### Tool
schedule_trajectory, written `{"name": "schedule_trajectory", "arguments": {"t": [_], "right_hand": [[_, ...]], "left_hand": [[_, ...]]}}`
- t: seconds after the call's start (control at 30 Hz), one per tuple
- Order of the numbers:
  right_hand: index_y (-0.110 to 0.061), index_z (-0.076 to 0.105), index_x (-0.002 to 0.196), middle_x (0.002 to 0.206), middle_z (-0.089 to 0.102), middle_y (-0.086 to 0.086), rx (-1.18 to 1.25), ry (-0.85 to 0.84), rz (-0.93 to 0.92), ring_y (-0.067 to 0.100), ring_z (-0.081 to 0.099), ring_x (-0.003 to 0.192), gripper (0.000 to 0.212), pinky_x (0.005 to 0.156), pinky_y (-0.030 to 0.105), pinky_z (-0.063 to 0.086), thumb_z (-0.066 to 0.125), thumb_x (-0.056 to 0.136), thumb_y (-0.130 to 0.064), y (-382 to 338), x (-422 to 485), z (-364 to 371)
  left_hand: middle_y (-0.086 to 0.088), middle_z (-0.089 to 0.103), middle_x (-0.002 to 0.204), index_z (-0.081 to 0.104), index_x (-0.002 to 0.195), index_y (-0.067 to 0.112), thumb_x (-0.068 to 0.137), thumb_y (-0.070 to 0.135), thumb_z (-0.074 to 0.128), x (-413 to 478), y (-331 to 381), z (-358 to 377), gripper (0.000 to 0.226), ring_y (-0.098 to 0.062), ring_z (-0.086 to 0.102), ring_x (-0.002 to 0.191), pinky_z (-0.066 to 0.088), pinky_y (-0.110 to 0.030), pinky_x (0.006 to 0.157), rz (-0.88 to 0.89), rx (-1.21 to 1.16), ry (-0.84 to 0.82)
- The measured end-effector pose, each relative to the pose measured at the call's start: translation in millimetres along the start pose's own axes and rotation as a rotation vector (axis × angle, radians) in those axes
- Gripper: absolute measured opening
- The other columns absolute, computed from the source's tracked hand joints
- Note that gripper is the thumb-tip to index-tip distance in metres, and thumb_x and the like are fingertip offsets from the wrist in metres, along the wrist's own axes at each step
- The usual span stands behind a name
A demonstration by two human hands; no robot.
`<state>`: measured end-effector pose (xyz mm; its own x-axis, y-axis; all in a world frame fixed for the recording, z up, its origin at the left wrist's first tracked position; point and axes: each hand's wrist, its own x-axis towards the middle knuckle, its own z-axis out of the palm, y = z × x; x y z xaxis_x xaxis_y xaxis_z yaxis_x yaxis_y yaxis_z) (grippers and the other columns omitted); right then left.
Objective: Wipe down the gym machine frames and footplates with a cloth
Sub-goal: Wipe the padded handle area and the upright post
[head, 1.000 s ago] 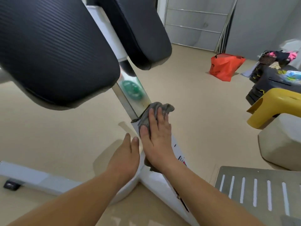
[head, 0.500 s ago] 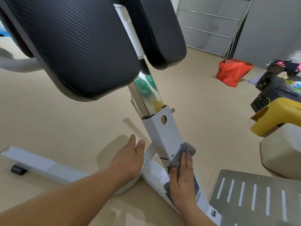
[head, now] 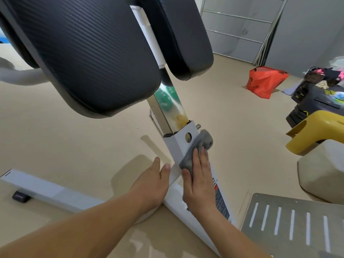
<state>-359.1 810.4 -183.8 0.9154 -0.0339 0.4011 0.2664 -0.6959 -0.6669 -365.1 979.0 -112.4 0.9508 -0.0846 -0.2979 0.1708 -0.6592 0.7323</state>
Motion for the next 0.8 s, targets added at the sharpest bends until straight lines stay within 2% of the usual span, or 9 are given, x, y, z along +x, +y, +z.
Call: {"name": "schedule_trajectory", "arguments": {"t": [0.1,0.27,0.33,0.43,0.53,0.63,0.7,0.77,0.8], "right_hand": [[-0.037,0.006,0.162,0.171,-0.001,-0.016,-0.034,-0.087,0.004,0.01,0.002,0.158,0.063,0.126,0.048,0.024,0.035,0.107,-0.038,28,-38,-13],[-0.063,-0.006,0.15,0.153,0.009,-0.047,0.042,-0.245,0.147,-0.019,0.024,0.138,0.068,0.105,0.009,0.032,0.04,0.108,-0.035,16,-47,-53],[-0.063,0.0,0.151,0.151,0.013,-0.052,0.125,-0.291,0.084,-0.024,0.022,0.138,0.067,0.108,0.005,0.029,0.042,0.108,-0.035,-9,-41,-60],[-0.053,0.028,0.153,0.154,0.043,-0.024,0.364,-0.398,0.031,0.002,0.039,0.145,0.056,0.116,0.031,0.038,0.048,0.106,-0.03,-47,-36,-60],[-0.032,0.061,0.116,0.11,0.064,0.004,0.494,-0.493,0.086,0.023,0.061,0.107,0.024,0.094,0.057,0.048,0.055,0.093,-0.036,-69,-29,-65],[-0.009,0.074,0.094,0.092,0.069,0.018,0.557,-0.401,0.144,0.035,0.063,0.087,0.039,0.077,0.046,0.053,0.055,0.081,-0.04,-63,-22,-77],[-0.02,0.08,0.093,0.098,0.075,0.012,0.522,-0.143,0.204,0.032,0.069,0.09,0.039,0.077,0.04,0.054,0.052,0.085,-0.046,-54,-14,-84],[-0.04,0.067,0.125,0.133,0.066,-0.012,0.305,-0.037,0.207,0.01,0.063,0.117,0.035,0.098,0.034,0.049,0.045,0.098,-0.046,-44,-1,-83],[-0.042,0.05,0.144,0.152,0.047,-0.02,0.177,-0.105,0.197,0.003,0.046,0.136,0.041,0.113,0.031,0.038,0.041,0.104,-0.044,-37,8,-80]], "left_hand": [[0.0,0.023,0.169,0.016,0.164,0.017,0.109,0.051,0.022,2,-3,-3,0.065,-0.02,0.022,0.155,0.018,-0.031,0.122,-0.015,0.04,-0.018],[-0.007,0.055,0.146,0.051,0.142,0.019,0.109,0.049,0.021,-3,20,7,0.053,-0.024,0.051,0.13,0.037,-0.039,0.114,0.012,0.04,-0.044],[-0.004,0.066,0.128,0.062,0.127,0.021,0.108,0.053,0.025,-5,36,16,0.053,-0.021,0.059,0.116,0.045,-0.041,0.108,0.0,-0.134,-0.05],[-0.003,0.074,0.119,0.07,0.123,0.027,0.093,0.08,0.038,-11,56,24,0.069,-0.023,0.068,0.112,0.052,-0.044,0.104,-0.288,-0.645,-0.211],[-0.011,0.076,0.112,0.073,0.119,0.019,0.091,0.077,0.047,-14,54,16,0.069,-0.03,0.072,0.107,0.055,-0.047,0.102,-0.422,-0.845,-0.255],[-0.016,0.078,0.094,0.071,0.11,0.007,0.107,0.046,0.041,-16,39,12,0.05,-0.033,0.076,0.087,0.062,-0.047,0.085,-0.423,-0.743,-0.136],[-0.021,0.076,0.09,0.066,0.109,0.005,0.11,0.037,0.037,-19,34,7,0.043,-0.031,0.074,0.068,0.063,-0.043,0.068,-0.384,-0.721,-0.072],[-0.022,0.072,0.094,0.058,0.11,0.009,0.108,0.033,0.041,-16,28,-2,0.029,-0.03,0.072,0.058,0.061,-0.042,0.062,-0.337,-0.594,0.078],[-0.019,0.07,0.093,0.054,0.108,0.013,0.105,0.032,0.044,-13,23,-8,0.022,-0.03,0.073,0.059,0.062,-0.044,0.063,-0.307,-0.499,0.184]]}}
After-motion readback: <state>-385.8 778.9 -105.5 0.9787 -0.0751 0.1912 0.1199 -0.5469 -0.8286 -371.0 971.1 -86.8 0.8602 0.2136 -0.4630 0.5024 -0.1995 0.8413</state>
